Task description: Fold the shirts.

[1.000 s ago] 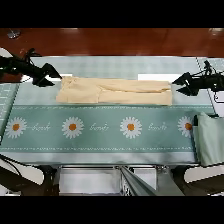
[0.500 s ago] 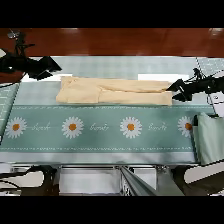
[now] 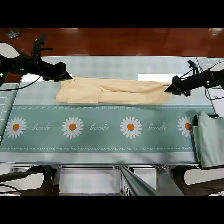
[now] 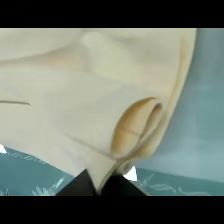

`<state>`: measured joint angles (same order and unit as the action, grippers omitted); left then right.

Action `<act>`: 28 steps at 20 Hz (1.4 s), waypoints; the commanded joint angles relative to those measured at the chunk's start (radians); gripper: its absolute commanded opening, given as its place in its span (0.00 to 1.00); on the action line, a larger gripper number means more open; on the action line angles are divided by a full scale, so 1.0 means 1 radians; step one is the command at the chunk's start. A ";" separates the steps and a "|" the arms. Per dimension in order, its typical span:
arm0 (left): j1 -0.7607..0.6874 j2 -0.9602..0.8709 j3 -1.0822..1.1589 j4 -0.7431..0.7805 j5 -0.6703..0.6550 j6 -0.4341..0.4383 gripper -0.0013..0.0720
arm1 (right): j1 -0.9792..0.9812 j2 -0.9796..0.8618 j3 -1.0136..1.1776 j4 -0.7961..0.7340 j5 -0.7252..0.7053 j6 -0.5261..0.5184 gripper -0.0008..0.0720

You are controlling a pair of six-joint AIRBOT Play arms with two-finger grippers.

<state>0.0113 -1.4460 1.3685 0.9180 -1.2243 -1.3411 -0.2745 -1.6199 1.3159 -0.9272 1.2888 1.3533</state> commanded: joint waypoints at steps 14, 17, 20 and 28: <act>-0.628 -0.091 -0.080 -0.044 0.409 -0.156 0.07 | 0.004 1.014 -0.312 -0.090 0.220 0.106 0.03; -0.762 -0.182 -0.079 -0.045 0.486 -0.222 0.07 | 0.004 1.063 -0.312 -0.010 0.239 0.114 0.04; -0.875 -0.285 -0.036 -0.059 0.491 -0.246 0.07 | 0.005 1.062 -0.312 0.092 0.236 0.109 0.03; -0.913 -0.378 0.161 -0.099 0.242 -0.144 0.07 | 0.005 1.031 -0.309 0.093 0.224 0.094 0.04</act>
<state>-0.9253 -1.8130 1.4704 0.8265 -0.8757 -1.5291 -0.2707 -0.5728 1.0042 -0.8436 1.5101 1.4586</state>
